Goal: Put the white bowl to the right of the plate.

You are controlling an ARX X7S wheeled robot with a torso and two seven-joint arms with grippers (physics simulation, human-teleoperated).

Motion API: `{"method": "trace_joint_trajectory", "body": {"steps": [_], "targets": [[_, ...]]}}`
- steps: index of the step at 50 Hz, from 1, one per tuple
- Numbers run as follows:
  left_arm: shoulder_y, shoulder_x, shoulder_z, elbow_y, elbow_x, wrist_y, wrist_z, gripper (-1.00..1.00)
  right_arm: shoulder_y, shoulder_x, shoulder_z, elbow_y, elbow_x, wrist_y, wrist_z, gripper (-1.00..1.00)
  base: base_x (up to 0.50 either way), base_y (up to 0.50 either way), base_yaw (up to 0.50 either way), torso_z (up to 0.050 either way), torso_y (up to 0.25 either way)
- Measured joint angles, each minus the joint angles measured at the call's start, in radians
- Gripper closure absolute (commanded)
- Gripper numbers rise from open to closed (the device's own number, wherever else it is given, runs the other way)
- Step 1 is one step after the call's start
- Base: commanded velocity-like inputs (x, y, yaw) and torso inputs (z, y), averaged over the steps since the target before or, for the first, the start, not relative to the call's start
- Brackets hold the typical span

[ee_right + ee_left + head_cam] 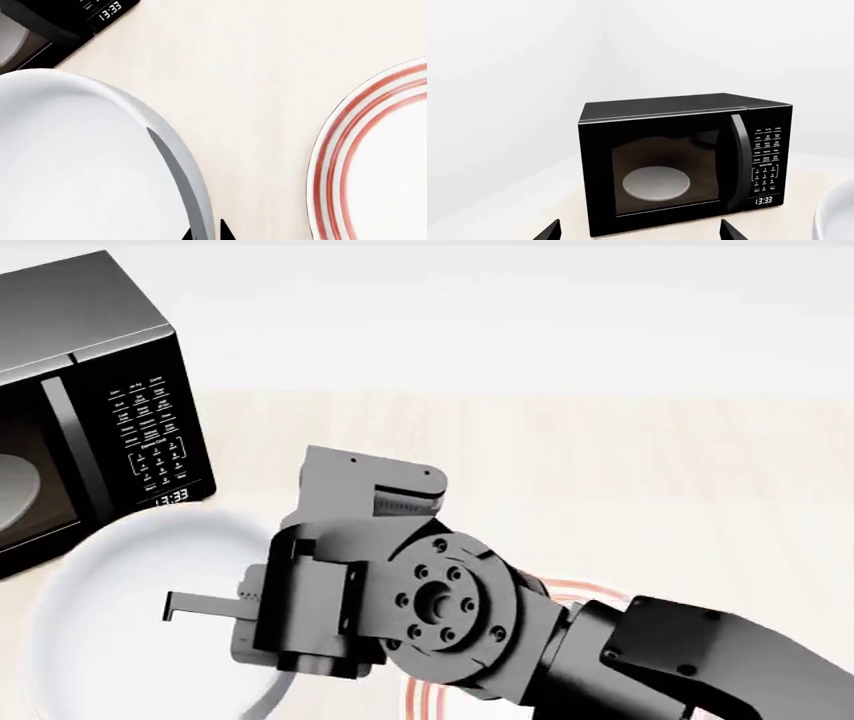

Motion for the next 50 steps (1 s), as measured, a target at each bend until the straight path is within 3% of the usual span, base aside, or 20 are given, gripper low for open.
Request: {"method": "trace_joint_trajectory", "body": {"steps": [24,50], "targets": [[-0.006,-0.008,0.010,-0.008,0.001,-0.005,-0.014,-1.00,0.083,0.226,0.106,-0.087,0.105,-0.051,0.135,1.00,0.00,0.00,0.00,0.000,0.000],[-0.016,-0.016,0.043,-0.024,0.020,-0.008,-0.031,-1.00,0.137,0.355,0.117,0.265,0.144,0.100,0.010,1.00,0.00,0.00,0.00,0.000,0.001]]}}
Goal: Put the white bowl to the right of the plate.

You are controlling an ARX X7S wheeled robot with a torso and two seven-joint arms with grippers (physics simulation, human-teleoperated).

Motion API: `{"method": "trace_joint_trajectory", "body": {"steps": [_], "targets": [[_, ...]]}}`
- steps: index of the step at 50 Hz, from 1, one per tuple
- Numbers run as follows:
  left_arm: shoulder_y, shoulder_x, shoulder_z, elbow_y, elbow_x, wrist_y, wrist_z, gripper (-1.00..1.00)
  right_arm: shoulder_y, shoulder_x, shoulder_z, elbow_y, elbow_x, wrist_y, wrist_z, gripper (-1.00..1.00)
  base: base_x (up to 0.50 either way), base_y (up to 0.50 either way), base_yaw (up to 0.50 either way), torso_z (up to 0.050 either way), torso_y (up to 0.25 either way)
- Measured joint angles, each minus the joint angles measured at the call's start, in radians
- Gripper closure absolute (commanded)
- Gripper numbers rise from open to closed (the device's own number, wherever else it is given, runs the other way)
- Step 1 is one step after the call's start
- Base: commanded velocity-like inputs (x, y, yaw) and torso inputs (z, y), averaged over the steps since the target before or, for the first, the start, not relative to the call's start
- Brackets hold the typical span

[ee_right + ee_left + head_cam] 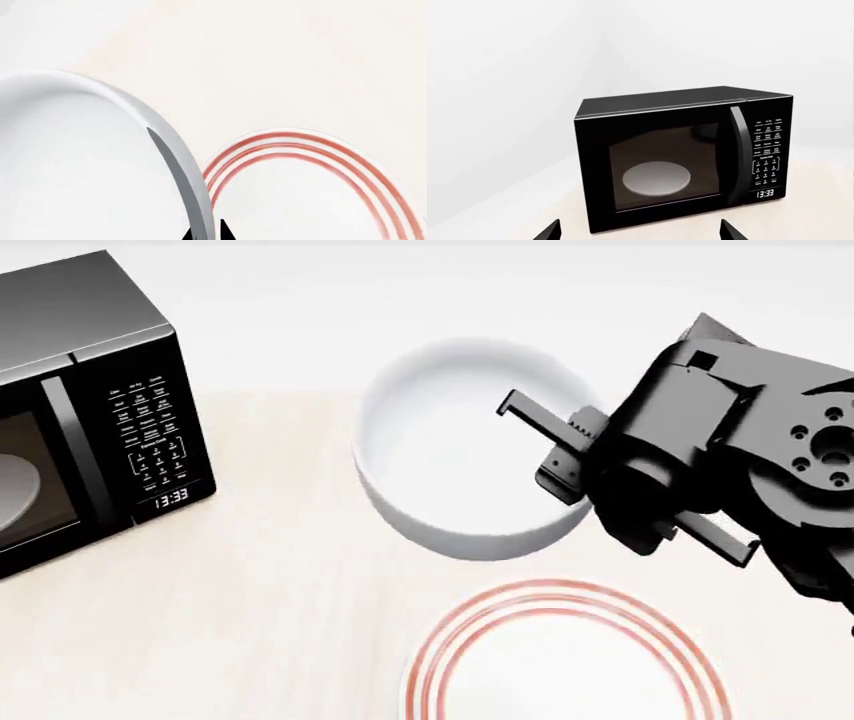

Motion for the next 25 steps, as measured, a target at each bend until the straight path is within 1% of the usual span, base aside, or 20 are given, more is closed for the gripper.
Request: {"method": "trace_joint_trajectory", "body": {"steps": [25], "targets": [[-0.012,-0.008,0.030,-0.012,0.011,-0.010,-0.013,-1.00,-0.002,0.084,-0.025,0.326,-0.011,0.096,-0.109,1.00,0.00,0.00,0.00,0.000,0.000]]}}
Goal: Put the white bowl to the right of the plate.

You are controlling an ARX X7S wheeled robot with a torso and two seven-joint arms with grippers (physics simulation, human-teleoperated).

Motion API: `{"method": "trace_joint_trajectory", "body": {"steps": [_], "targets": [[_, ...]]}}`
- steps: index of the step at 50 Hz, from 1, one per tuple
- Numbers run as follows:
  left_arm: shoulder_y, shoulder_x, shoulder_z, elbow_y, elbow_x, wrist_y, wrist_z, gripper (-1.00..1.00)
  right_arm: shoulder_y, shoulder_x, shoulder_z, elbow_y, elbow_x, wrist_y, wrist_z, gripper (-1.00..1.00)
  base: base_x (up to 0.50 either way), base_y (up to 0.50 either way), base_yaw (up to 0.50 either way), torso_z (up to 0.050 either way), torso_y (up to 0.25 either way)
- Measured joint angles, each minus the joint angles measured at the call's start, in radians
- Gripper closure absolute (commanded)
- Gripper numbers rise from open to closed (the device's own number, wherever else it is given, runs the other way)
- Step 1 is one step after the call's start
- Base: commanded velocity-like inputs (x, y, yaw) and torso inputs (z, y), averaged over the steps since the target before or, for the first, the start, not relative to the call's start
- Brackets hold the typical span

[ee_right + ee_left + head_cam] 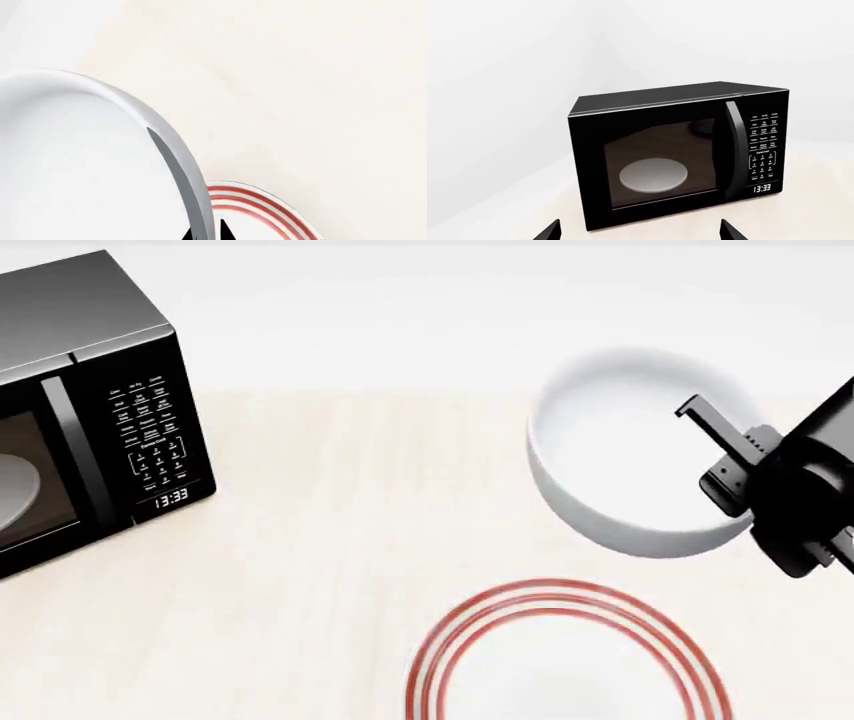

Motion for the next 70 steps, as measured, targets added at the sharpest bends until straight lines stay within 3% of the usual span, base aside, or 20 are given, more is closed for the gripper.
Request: {"method": "trace_joint_trajectory", "body": {"steps": [21,36,41,70], "targets": [[-0.007,-0.006,0.016,-0.015,0.009,0.000,-0.011,-1.00,0.010,0.033,-0.037,0.293,0.000,0.087,-0.080,1.00,0.00,0.00,0.00,0.000,0.000],[-0.010,-0.010,0.024,-0.019,0.010,0.000,-0.017,-1.00,-0.066,0.145,-0.020,0.188,0.043,-0.016,-0.029,1.00,0.00,0.00,0.00,0.000,0.000],[-0.011,-0.011,0.027,-0.020,0.011,0.000,-0.019,-1.00,-0.073,0.138,-0.036,0.257,0.049,0.006,-0.052,1.00,0.00,0.00,0.00,0.000,0.002],[-0.009,-0.018,0.033,-0.023,0.010,0.003,-0.031,-1.00,-0.140,0.158,-0.457,0.378,0.384,0.000,-0.224,1.00,0.00,0.00,0.00,0.001,0.000]]}}
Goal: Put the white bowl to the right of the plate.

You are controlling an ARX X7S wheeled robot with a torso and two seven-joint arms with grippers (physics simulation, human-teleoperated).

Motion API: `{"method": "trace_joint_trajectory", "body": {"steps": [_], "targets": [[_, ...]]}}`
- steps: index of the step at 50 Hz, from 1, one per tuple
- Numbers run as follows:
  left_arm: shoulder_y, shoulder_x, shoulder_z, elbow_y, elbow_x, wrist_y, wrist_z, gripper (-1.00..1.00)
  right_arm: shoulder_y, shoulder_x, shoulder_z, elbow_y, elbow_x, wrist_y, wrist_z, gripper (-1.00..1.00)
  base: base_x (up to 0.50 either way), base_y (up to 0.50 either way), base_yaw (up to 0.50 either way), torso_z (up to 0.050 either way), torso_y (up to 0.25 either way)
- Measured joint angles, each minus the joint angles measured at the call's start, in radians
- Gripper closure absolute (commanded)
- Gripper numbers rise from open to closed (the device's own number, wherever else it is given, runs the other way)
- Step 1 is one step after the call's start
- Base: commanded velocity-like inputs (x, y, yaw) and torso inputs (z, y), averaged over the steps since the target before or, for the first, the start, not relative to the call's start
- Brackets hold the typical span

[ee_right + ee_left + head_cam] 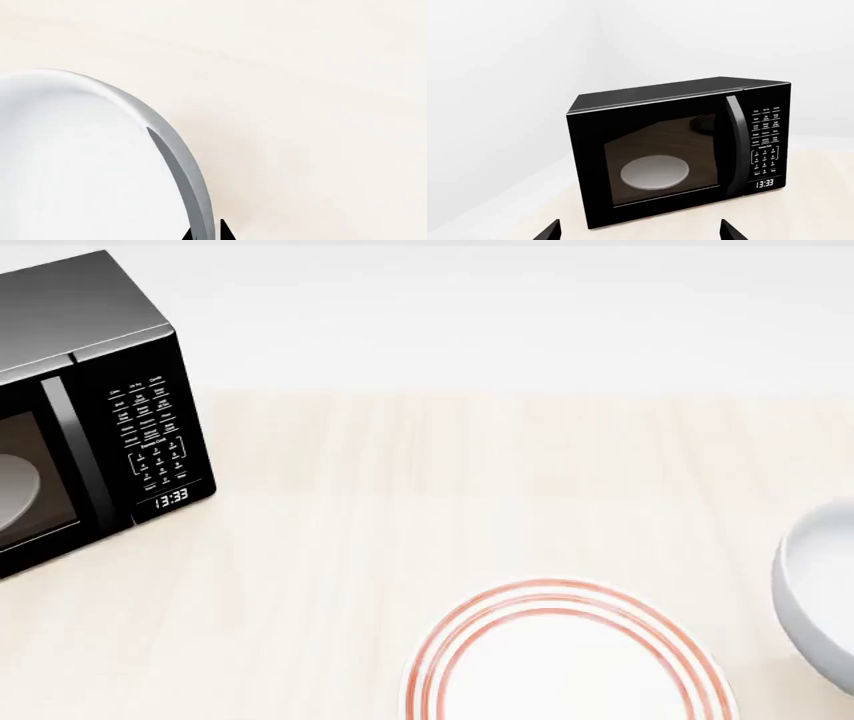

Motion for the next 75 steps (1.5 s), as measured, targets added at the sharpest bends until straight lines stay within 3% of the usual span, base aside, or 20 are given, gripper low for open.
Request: {"method": "trace_joint_trajectory", "body": {"steps": [21,47,48,67,75], "targets": [[0.005,-0.005,0.000,0.005,-0.004,0.001,-0.008,-1.00,-0.061,0.004,-0.167,0.004,0.154,-0.022,-0.066,1.00,0.00,0.00,0.00,0.000,0.000],[0.005,-0.011,0.013,0.002,-0.002,0.005,-0.016,-1.00,-0.131,0.028,-0.166,0.007,0.205,-0.052,-0.087,1.00,0.00,0.00,0.00,0.000,0.000],[0.005,-0.011,0.013,0.002,-0.002,0.005,-0.017,-1.00,-0.132,0.027,-0.167,0.007,0.204,-0.053,-0.089,-1.00,0.00,0.00,0.00,0.000,0.000],[0.005,-0.016,0.021,0.000,-0.002,0.004,-0.023,-1.00,-0.062,0.028,-0.210,-0.009,0.155,-0.091,-0.169,-1.00,0.00,0.00,0.00,0.000,0.000],[0.006,-0.018,0.023,0.002,-0.003,0.005,-0.025,-1.00,0.187,0.219,-0.251,-0.462,-0.090,-0.431,-0.058,-1.00,0.00,0.00,0.00,0.000,0.000]]}}
